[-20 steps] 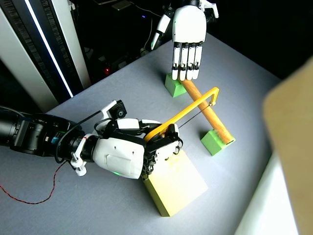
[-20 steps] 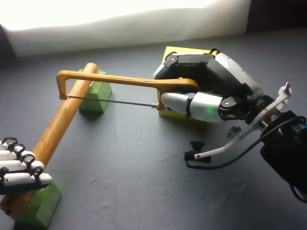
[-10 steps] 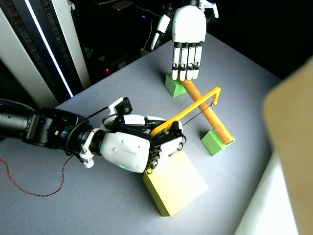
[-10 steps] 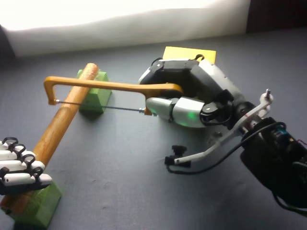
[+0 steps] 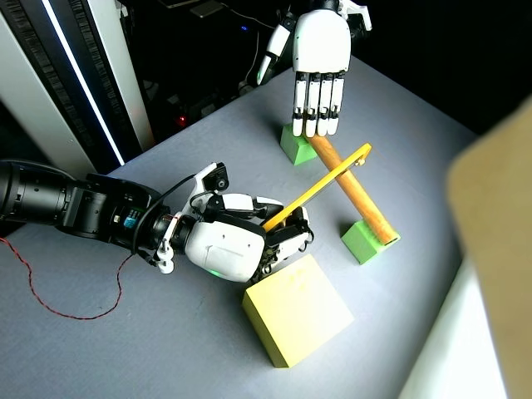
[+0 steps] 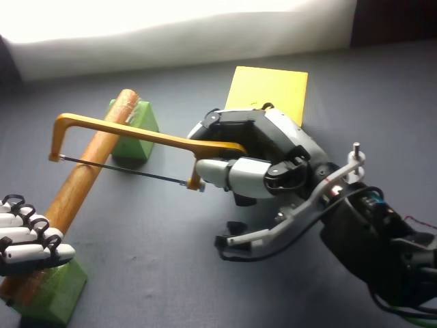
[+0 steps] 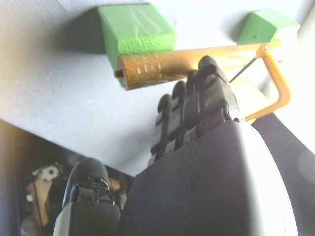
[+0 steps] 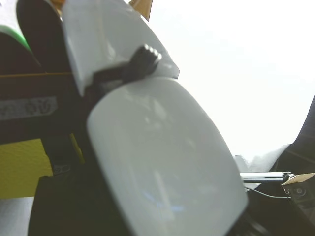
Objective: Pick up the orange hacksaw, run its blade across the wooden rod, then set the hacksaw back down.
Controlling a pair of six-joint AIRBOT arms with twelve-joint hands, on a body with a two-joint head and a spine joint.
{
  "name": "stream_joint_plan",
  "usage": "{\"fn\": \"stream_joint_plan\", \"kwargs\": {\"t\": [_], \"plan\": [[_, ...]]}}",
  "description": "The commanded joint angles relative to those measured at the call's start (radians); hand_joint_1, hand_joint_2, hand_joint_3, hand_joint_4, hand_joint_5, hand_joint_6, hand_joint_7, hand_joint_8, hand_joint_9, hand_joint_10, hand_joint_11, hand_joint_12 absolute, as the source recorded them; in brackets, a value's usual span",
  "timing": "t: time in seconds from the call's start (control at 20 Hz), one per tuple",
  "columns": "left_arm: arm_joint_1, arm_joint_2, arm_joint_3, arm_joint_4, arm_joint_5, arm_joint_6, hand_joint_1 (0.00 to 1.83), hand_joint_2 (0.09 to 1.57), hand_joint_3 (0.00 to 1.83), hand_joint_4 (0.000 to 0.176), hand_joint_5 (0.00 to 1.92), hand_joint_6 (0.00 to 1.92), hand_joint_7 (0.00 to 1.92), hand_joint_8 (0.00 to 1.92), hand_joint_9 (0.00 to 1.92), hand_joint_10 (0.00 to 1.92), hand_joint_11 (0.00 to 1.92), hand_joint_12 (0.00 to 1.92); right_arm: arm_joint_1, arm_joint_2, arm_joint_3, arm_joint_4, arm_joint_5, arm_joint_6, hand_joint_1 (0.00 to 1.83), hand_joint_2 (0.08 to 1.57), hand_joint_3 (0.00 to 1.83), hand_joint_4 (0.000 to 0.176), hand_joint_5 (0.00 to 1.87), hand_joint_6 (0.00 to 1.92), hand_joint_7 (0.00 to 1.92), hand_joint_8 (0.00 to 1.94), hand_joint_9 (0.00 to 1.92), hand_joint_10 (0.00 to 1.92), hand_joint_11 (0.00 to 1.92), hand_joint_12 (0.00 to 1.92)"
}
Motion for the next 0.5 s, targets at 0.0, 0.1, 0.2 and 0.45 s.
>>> {"fn": "stream_joint_plan", "kwargs": {"t": [0.0, 0.1, 0.2, 0.45], "plan": [[-0.009, -0.003, 0.003, -0.012, -0.035, -0.003, 0.00, 1.19, 0.00, 0.000, 0.07, 0.00, 0.07, 0.00, 0.07, 0.00, 0.00, 0.19, 0.026, -0.010, -0.003, -0.038, 0.094, -0.007, 1.26, 1.12, 0.00, 0.000, 0.87, 1.00, 1.09, 0.99, 1.19, 0.78, 1.00, 1.28], [-0.010, -0.003, 0.002, -0.012, -0.035, -0.003, 0.00, 1.19, 0.00, 0.000, 0.08, 0.00, 0.06, 0.00, 0.07, 0.00, 0.00, 0.16, 0.040, -0.025, 0.001, -0.036, 0.083, -0.010, 1.25, 1.12, 0.00, 0.000, 0.87, 1.01, 1.08, 1.01, 1.18, 0.78, 0.99, 1.28], [-0.010, -0.003, 0.002, -0.012, -0.035, -0.003, 0.00, 1.19, 0.00, 0.000, 0.07, 0.00, 0.06, 0.00, 0.06, 0.00, 0.00, 0.17, 0.058, -0.044, 0.008, -0.036, 0.070, -0.022, 1.26, 1.12, 0.00, 0.000, 0.87, 1.00, 1.09, 0.99, 1.19, 0.77, 1.00, 1.27], [-0.010, -0.003, 0.002, -0.012, -0.035, -0.003, 0.00, 1.19, 0.00, 0.000, 0.08, 0.00, 0.07, 0.00, 0.07, 0.00, 0.00, 0.19, 0.098, -0.087, 0.030, -0.036, 0.013, -0.045, 1.25, 1.12, 0.00, 0.000, 0.87, 1.01, 1.08, 1.00, 1.18, 0.75, 0.99, 1.26]]}}
